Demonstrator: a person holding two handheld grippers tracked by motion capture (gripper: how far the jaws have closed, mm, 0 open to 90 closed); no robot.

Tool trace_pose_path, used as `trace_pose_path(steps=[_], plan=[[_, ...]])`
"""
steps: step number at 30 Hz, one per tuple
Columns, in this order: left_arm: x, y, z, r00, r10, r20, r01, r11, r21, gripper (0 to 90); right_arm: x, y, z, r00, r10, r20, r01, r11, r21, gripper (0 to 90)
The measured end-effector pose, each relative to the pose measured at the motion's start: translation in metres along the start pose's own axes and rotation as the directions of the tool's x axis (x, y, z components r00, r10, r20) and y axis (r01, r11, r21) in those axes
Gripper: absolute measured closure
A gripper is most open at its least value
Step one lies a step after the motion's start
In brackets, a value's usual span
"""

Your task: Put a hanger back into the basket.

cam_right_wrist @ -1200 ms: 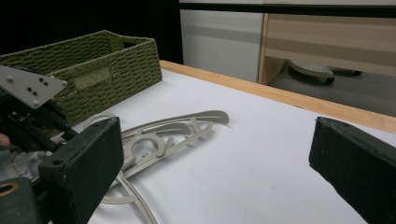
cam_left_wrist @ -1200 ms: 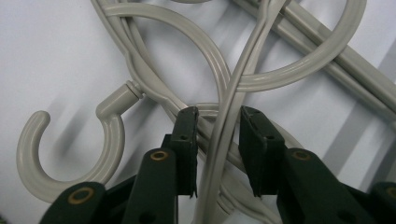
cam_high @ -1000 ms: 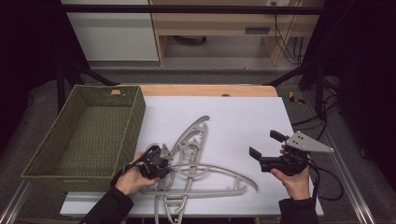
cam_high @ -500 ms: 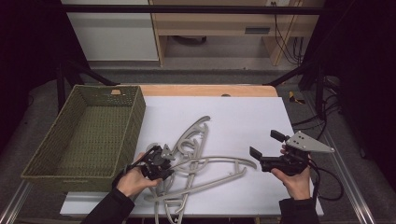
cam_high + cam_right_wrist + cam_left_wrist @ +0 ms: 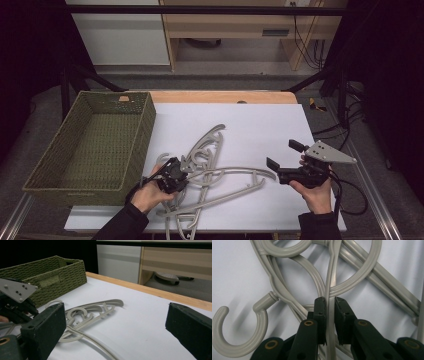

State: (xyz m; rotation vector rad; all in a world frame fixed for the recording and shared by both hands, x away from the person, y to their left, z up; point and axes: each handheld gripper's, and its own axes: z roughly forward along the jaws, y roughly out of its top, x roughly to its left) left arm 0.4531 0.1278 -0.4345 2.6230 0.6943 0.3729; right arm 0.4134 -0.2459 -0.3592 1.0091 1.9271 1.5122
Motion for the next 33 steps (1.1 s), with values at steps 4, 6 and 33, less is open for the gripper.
trace_pose_path(steps=[4, 6, 33], plan=[[-0.001, 0.000, -0.001, 1.0000, 0.000, -0.004, 0.001, 1.0000, 0.004, 81.0, 0.000, 0.000, -0.001, 1.0000, 0.003, -0.001, -0.003, 1.000, 0.000, 3.5], [-0.001, 0.000, -0.002, 1.0000, -0.005, 0.003, 0.005, 1.0000, -0.006, 81.2, -0.001, 0.000, -0.001, 1.0000, -0.001, -0.001, 0.001, 1.000, -0.001, 3.5], [-0.002, -0.002, -0.022, 0.9919, -0.102, 0.075, 0.110, 0.9890, -0.100, 81.6, -0.003, 0.000, -0.004, 1.0000, 0.007, -0.001, -0.007, 1.000, -0.010, 3.7]])
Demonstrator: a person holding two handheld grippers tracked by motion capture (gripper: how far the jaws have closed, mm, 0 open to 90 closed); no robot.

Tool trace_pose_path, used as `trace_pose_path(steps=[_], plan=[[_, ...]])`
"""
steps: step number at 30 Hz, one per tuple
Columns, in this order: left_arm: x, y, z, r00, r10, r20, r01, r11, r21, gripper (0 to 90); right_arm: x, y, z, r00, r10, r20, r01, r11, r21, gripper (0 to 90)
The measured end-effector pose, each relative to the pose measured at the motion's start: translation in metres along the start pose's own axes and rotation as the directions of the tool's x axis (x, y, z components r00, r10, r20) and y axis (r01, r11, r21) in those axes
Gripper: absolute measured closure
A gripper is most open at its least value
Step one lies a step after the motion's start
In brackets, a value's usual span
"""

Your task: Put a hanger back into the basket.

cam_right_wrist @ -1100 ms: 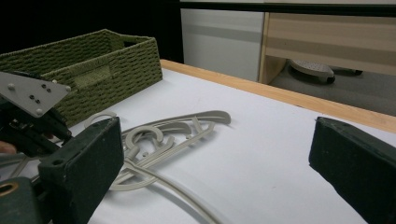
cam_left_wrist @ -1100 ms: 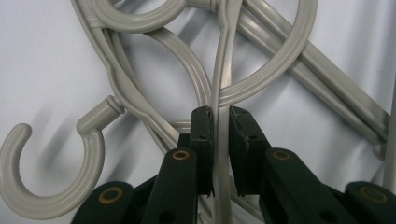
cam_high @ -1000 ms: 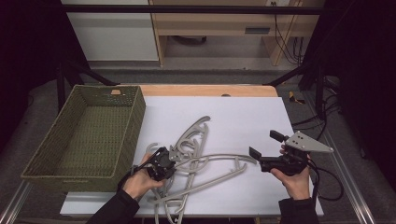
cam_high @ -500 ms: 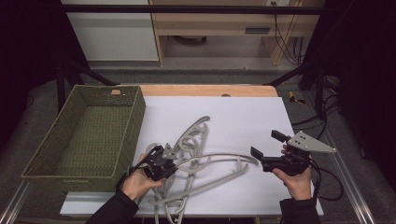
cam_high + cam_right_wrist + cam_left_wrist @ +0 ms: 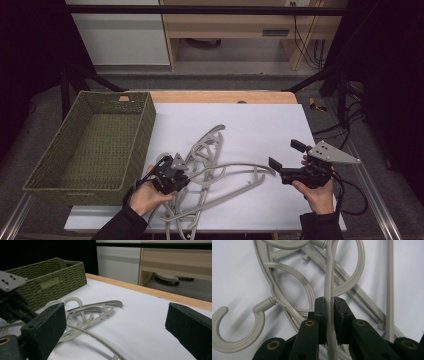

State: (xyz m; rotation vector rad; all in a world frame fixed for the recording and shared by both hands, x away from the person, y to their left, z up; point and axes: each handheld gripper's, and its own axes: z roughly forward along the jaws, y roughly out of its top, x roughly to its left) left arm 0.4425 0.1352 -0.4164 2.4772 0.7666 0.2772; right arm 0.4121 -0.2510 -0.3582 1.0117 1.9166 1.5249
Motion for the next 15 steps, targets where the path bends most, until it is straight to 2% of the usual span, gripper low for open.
trace_pose_path(steps=[4, 5, 6, 12, 15], plan=[[-0.002, -0.001, 0.012, 1.0000, 0.001, -0.003, -0.001, 0.9985, 0.055, 81.3, 0.000, 0.000, 0.000, 1.0000, 0.001, -0.003, -0.001, 1.000, 0.000, 3.7], [-0.002, -0.002, 0.015, 1.0000, -0.007, 0.003, 0.007, 0.9985, 0.055, 81.3, 0.000, 0.000, 0.000, 1.0000, 0.001, -0.003, -0.001, 1.000, -0.001, 3.7], [-0.002, -0.002, 0.018, 1.0000, 0.003, 0.004, -0.003, 0.9977, 0.068, 81.2, 0.000, 0.000, 0.000, 1.0000, 0.001, -0.004, -0.001, 1.000, -0.001, 3.7], [-0.003, -0.002, 0.021, 0.9999, 0.011, 0.012, -0.012, 0.9986, 0.051, 80.8, -0.001, 0.000, 0.000, 1.0000, 0.002, -0.003, -0.002, 1.000, 0.003, 3.6], [-0.003, -0.002, 0.022, 0.9997, 0.021, 0.016, -0.022, 0.9979, 0.061, 79.1, 0.000, 0.000, 0.000, 1.0000, 0.001, 0.000, -0.001, 1.000, 0.003, 3.6]])
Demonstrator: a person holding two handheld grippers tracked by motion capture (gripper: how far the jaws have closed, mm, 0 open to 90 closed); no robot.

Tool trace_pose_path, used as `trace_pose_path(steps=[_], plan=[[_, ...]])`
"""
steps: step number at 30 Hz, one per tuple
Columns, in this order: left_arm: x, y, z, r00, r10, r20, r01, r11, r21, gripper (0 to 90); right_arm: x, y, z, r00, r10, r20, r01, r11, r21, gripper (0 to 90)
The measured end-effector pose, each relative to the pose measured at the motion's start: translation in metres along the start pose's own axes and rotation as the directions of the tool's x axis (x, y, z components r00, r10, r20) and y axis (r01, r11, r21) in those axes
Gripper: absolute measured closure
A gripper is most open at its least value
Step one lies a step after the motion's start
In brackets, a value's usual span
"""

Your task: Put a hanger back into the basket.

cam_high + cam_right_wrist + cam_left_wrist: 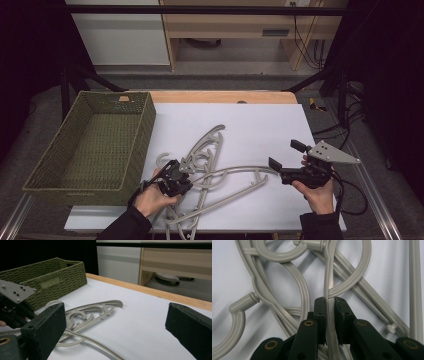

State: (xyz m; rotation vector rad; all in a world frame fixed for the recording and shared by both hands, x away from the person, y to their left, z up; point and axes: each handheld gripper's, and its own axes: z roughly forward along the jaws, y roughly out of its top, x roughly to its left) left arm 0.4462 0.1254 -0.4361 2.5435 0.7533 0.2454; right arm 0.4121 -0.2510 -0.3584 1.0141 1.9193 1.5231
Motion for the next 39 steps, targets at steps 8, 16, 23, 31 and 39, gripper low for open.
trace_pose_path(steps=[8, 16, 23, 31, 39], plan=[[-0.002, 0.000, 0.006, 0.9999, 0.004, -0.016, -0.003, 0.9995, 0.032, 80.5, 0.000, 0.000, 0.000, 1.0000, 0.000, -0.005, 0.000, 1.000, -0.004, 3.6], [-0.002, 0.000, 0.002, 0.9996, 0.008, -0.028, -0.007, 0.9992, 0.040, 81.7, 0.000, 0.000, 0.000, 1.0000, -0.001, -0.002, 0.001, 1.000, 0.000, 3.6], [-0.002, 0.001, -0.017, 0.9993, -0.029, -0.023, 0.028, 0.9975, -0.064, 81.8, -0.001, 0.000, -0.002, 1.0000, 0.005, -0.001, -0.005, 1.000, -0.002, 3.6], [0.002, 0.001, -0.059, 0.9949, -0.063, -0.080, 0.047, 0.9826, -0.179, 81.9, -0.004, 0.002, -0.007, 0.9999, 0.006, 0.008, -0.006, 1.000, -0.018, 3.6], [0.013, -0.007, -0.097, 0.9845, -0.107, -0.139, 0.066, 0.9607, -0.270, 81.9, -0.004, 0.003, -0.011, 0.9999, 0.010, 0.012, -0.010, 1.000, -0.030, 3.6]])
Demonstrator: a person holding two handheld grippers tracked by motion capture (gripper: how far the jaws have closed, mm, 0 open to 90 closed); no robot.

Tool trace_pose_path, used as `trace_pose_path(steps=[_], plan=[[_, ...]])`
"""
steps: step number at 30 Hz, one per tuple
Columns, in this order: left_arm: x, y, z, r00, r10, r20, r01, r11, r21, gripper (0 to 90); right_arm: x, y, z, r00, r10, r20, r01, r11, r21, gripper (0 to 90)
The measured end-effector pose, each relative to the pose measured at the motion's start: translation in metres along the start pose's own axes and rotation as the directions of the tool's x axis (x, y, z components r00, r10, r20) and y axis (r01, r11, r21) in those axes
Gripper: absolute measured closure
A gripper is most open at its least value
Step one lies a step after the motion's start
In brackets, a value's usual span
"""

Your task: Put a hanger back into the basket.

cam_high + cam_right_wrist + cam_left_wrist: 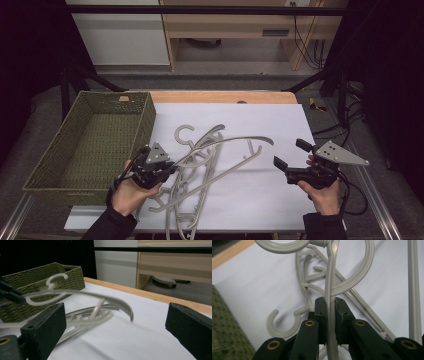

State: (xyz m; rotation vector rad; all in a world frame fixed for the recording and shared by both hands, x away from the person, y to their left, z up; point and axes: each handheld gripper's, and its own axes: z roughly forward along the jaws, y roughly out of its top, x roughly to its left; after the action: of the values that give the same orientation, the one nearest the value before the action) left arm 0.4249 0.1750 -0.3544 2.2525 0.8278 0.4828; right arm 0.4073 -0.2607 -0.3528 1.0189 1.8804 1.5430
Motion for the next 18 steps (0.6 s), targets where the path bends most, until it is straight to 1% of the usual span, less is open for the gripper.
trace_pose_path(steps=[2, 3, 5, 6, 7, 9, 10, 11, 13, 14, 15, 16, 17, 18], plan=[[0.002, 0.000, -0.003, 1.0000, -0.002, -0.008, 0.002, 1.0000, -0.003, 81.9, 0.000, 0.000, 0.000, 1.0000, 0.000, 0.002, 0.000, 1.000, 0.004, 3.6], [0.007, 0.001, -0.013, 0.9996, 0.001, -0.027, -0.001, 1.0000, -0.008, 81.9, 0.000, -0.001, 0.001, 1.0000, 0.004, 0.000, -0.004, 1.000, 0.006, 3.6], [0.013, 0.000, -0.023, 0.9987, 0.003, -0.051, -0.004, 0.9998, -0.021, 81.9, -0.001, -0.001, 0.002, 1.0000, 0.001, 0.004, -0.001, 1.000, 0.008, 3.6], [0.014, 0.000, -0.027, 0.9982, -0.014, -0.058, 0.012, 0.9992, -0.038, 81.9, -0.001, -0.002, 0.002, 1.0000, 0.001, 0.002, -0.001, 1.000, 0.012, 3.5], [0.017, 0.000, -0.032, 0.9975, -0.007, -0.070, 0.004, 0.9992, -0.040, 81.9, -0.001, -0.002, 0.003, 1.0000, -0.004, 0.002, 0.004, 1.000, 0.016, 3.5], [0.021, 0.001, -0.040, 0.9960, -0.020, -0.087, 0.015, 0.9982, -0.058, 81.9, 0.000, -0.002, 0.004, 1.0000, 0.002, 0.001, -0.002, 1.000, 0.019, 3.4], [0.024, 0.001, -0.045, 0.9947, -0.029, -0.099, 0.022, 0.9968, -0.076, 81.9, 0.000, -0.002, 0.004, 1.0000, 0.000, 0.002, 0.000, 1.000, 0.019, 3.5], [0.027, 0.001, -0.050, 0.9935, -0.028, -0.110, 0.019, 0.9966, -0.080, 81.9, 0.000, -0.002, 0.004, 1.0000, 0.002, 0.000, -0.002, 1.000, 0.017, 3.4], [0.033, 0.002, -0.058, 0.9914, -0.036, -0.125, 0.025, 0.9954, -0.093, 81.9, 0.000, -0.002, 0.005, 1.0000, -0.002, 0.003, 0.002, 1.000, 0.019, 3.3], [0.033, 0.002, -0.058, 0.9914, -0.036, -0.125, 0.025, 0.9954, -0.093, 81.9, 0.000, -0.002, 0.005, 1.0000, -0.002, 0.003, 0.002, 1.000, 0.019, 3.3], [0.038, 0.004, -0.063, 0.9893, -0.049, -0.137, 0.034, 0.9933, -0.111, 81.9, 0.000, -0.002, 0.005, 1.0000, -0.002, 0.001, 0.002, 1.000, 0.024, 3.1], [0.042, 0.005, -0.068, 0.9888, -0.037, -0.144, 0.022, 0.9946, -0.101, 81.9, 0.000, -0.002, 0.005, 1.0000, 0.001, 0.000, -0.001, 1.000, 0.027, 3.0], [0.049, 0.008, -0.075, 0.9866, -0.059, -0.152, 0.040, 0.9912, -0.126, 81.9, 0.001, -0.003, 0.007, 1.0000, -0.001, 0.002, 0.001, 1.000, 0.030, 2.8], [0.054, 0.009, -0.078, 0.9855, -0.063, -0.158, 0.042, 0.9907, -0.129, 81.9, 0.001, -0.003, 0.007, 1.0000, -0.001, 0.002, 0.001, 1.000, 0.030, 2.8]])
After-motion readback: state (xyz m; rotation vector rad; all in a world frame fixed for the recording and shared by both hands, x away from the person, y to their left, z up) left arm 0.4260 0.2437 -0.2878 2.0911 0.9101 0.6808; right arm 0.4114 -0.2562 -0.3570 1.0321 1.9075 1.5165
